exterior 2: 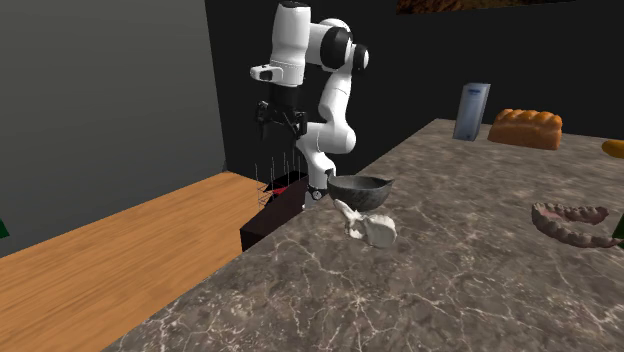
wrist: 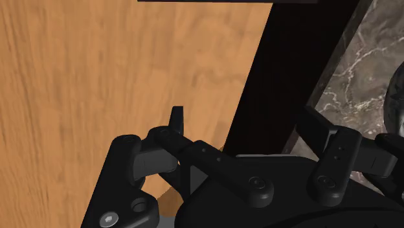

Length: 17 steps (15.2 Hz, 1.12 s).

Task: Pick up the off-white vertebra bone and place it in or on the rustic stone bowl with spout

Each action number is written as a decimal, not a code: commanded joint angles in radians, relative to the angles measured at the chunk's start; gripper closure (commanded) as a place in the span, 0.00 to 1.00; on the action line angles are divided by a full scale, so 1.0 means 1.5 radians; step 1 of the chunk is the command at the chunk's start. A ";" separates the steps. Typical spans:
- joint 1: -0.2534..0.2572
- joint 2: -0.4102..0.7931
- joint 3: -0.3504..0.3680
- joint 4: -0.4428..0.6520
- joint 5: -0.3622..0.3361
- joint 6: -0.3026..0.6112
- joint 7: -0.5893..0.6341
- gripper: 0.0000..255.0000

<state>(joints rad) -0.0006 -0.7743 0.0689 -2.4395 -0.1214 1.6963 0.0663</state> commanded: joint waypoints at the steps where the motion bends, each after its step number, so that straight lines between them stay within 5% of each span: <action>1: 0.000 0.000 0.000 0.000 0.000 0.000 0.000 0.00; 10: 0.000 0.115 0.164 0.085 0.085 -0.017 0.270 0.00; 17: -0.021 0.270 0.283 0.215 0.101 -0.026 0.487 0.00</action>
<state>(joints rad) -0.0254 -0.4080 0.4691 -2.1475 0.0313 1.6576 0.7447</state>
